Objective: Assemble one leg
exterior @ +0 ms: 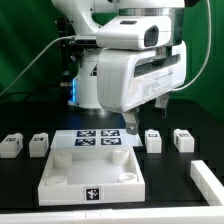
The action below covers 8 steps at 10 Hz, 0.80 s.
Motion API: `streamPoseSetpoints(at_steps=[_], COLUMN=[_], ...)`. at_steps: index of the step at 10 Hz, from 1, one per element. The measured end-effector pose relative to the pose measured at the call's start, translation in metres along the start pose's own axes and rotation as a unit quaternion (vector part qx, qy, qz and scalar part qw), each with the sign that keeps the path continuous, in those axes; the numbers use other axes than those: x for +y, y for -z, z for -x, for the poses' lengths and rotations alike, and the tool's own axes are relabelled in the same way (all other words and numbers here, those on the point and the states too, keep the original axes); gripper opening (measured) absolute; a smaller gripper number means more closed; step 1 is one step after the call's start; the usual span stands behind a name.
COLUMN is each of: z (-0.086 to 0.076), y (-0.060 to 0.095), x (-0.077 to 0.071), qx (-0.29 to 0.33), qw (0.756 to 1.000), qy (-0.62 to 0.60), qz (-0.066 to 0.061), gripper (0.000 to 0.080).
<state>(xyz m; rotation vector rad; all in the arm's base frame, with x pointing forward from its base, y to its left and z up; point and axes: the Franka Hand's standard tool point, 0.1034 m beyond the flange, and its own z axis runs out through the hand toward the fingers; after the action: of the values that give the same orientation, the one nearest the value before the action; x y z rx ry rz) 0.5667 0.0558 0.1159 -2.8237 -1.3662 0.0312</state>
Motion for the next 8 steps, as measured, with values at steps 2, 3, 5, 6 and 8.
streamPoseSetpoints(at_steps=[2, 3, 5, 6, 8], z=[0.0001, 0.0001, 0.0002, 0.0002, 0.0002], y=[-0.0004, -0.0004, -0.0007, -0.0008, -0.0011], x=[-0.0001, -0.0001, -0.0002, -0.0002, -0.0003], qx=[0.000, 0.000, 0.000, 0.000, -0.001], qw=[1.000, 1.000, 1.000, 1.000, 1.000], qy=[0.000, 0.000, 0.000, 0.000, 0.000], qz=[0.000, 0.000, -0.001, -0.001, -0.001], gripper=[0.0650, 0.0650, 0.0650, 0.0650, 0.0650])
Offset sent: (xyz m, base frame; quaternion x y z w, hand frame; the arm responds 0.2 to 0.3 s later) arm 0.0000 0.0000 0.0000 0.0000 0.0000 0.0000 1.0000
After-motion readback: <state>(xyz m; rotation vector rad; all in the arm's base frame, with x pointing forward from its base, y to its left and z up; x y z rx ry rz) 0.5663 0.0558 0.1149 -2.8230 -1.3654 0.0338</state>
